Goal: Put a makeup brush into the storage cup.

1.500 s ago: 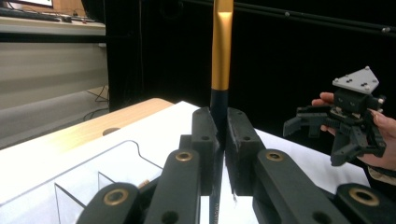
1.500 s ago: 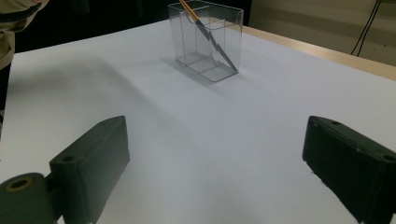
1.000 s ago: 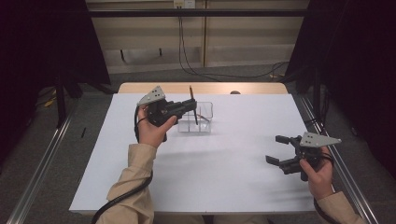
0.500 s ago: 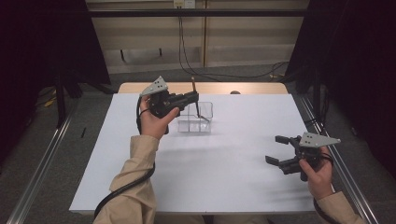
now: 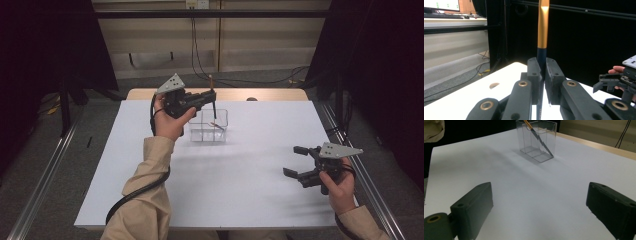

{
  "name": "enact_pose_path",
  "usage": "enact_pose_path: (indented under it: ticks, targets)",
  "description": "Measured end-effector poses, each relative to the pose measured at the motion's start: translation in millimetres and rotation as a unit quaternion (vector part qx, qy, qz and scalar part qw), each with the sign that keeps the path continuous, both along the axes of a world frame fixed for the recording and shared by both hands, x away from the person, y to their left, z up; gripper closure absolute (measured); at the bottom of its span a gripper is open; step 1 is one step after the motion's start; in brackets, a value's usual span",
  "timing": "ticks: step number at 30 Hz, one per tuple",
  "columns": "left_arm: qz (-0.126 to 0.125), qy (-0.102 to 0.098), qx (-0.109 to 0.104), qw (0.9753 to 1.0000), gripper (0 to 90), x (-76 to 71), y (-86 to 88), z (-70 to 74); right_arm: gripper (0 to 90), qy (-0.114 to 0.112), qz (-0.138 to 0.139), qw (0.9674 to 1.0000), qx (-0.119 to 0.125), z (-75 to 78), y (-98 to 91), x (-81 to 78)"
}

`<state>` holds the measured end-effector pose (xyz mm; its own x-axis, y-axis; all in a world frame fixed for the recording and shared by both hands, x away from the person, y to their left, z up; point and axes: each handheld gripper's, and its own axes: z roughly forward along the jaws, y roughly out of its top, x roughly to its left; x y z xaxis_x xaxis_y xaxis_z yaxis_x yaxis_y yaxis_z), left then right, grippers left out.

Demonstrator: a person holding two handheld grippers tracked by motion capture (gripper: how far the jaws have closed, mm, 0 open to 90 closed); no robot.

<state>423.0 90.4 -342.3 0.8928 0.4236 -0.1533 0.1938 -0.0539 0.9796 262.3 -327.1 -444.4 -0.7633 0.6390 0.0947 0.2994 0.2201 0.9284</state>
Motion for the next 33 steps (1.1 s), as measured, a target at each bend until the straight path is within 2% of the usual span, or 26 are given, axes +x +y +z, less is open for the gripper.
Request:
enact_pose_path:
  ticks: [11, 17, 33]
  targets:
    - [0.007, -0.003, 0.0, 1.0, 83.3, 9.4, -8.8, 0.4, 6.5, -0.001, -0.004, 1.0, 0.003, 0.5, -2.0, -0.1]
    - [0.01, -0.012, -0.002, 0.9999, 83.3, 11.8, -14.0, 1.0, 6.5, 0.001, -0.002, 1.0, 0.002, -0.4, -1.9, 0.4]
    - [0.022, -0.008, 0.014, 0.9996, 83.4, 21.7, -25.9, -13.2, 6.5, -0.001, -0.001, 1.0, 0.004, 0.1, -1.7, 0.6]
